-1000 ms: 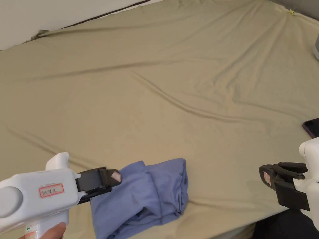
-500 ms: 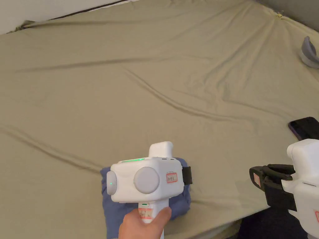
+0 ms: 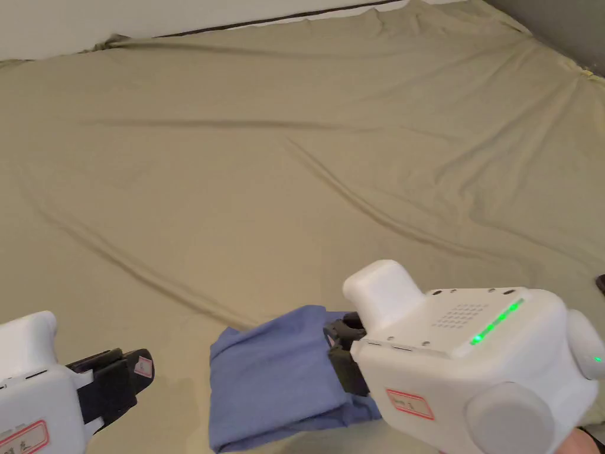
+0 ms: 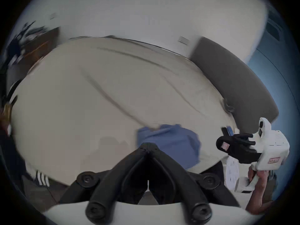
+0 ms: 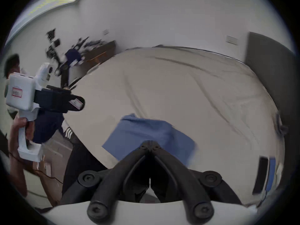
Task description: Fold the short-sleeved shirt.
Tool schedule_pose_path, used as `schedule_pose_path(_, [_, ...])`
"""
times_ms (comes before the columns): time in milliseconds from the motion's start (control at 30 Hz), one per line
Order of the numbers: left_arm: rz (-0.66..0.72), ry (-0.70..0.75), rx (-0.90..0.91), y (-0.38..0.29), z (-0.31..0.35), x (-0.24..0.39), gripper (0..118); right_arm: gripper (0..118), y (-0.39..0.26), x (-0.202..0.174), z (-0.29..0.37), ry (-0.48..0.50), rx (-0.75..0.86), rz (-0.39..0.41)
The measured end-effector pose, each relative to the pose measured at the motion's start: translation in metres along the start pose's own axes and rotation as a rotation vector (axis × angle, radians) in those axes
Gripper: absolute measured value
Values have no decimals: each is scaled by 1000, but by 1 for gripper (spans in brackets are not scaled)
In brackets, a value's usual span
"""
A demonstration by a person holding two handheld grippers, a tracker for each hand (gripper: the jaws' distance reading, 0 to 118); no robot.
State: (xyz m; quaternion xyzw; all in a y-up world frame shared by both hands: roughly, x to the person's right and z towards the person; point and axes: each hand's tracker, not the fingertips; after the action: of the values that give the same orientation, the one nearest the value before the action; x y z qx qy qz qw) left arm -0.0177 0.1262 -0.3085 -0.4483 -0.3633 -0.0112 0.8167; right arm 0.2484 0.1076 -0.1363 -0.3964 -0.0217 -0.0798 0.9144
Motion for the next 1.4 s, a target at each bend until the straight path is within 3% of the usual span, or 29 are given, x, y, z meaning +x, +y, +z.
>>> schedule_pose_path(100, [86, 42, -29, -11, -4, -31, 0, 2, 5, -9, -81, -71, -152, 45])
schedule_pose_path(200, [146, -5, -78, -20, -27, -47, 0, 2, -35, 17, -140, -171, -359, 65])
schedule_pose_path(233, [171, -46, -94, -21, -39, -49, 0, 2, -49, 30, -139, -184, -337, 19])
schedule_pose_path(267, [189, -105, -116, -22, -50, -50, 0, 2, -50, 42, -122, -112, -231, -68])
schedule_pose_path(300, [223, -162, -138, -22, -64, -51, 0, 2, -44, 50, -109, -87, -246, -161])
schedule_pose_path(333, [264, -222, -166, -21, -78, -52, 0, 2, -42, 51, -109, -147, -293, -121])
schedule_pose_path(367, [292, -296, -187, -18, -96, -54, 7, 2, -42, 48, -109, -179, -280, -21])
schedule_pose_path(433, [398, -469, -250, -16, -133, -60, 78, 2, -45, 49, -110, -143, -284, -19])
schedule_pose_path(467, [411, -492, -297, -15, -151, -57, 85, 2, -42, 48, -110, -144, -279, -23])
schedule_pose_path(567, [310, -506, -377, -17, -182, -41, 85, 2, -44, 55, -108, -114, -268, -55])
schedule_pose_path(633, [350, -582, -414, -21, -197, -38, 85, 2, -44, 60, -108, -93, -266, -87])
schedule_pose_path(767, [334, -636, -414, -25, -224, -21, 86, 2, -43, 62, -109, -73, -265, -93])
schedule_pose_path(867, [398, -741, -466, -30, -238, -13, 84, 2, -44, 64, -110, -64, -263, -91])
schedule_pose_path(933, [341, -695, -380, -27, -231, -14, 62, 2, -45, 67, -108, -54, -254, -100])
schedule_pose_path(1000, [340, -701, -408, -25, -227, -18, 52, 2, -45, 70, -108, -34, -251, -124])
schedule_pose_path(1167, [365, -748, -407, -25, -224, -25, 50, 2, -43, 73, -89, -5, -218, -151])
schedule_pose_path(1300, [429, -850, -370, -14, -222, -45, 48, 2, -37, 75, -49, -34, -131, -177])
schedule_pose_path(1400, [416, -838, -355, 3, -212, -83, 48, 2, -29, 75, -27, -83, -81, -189])
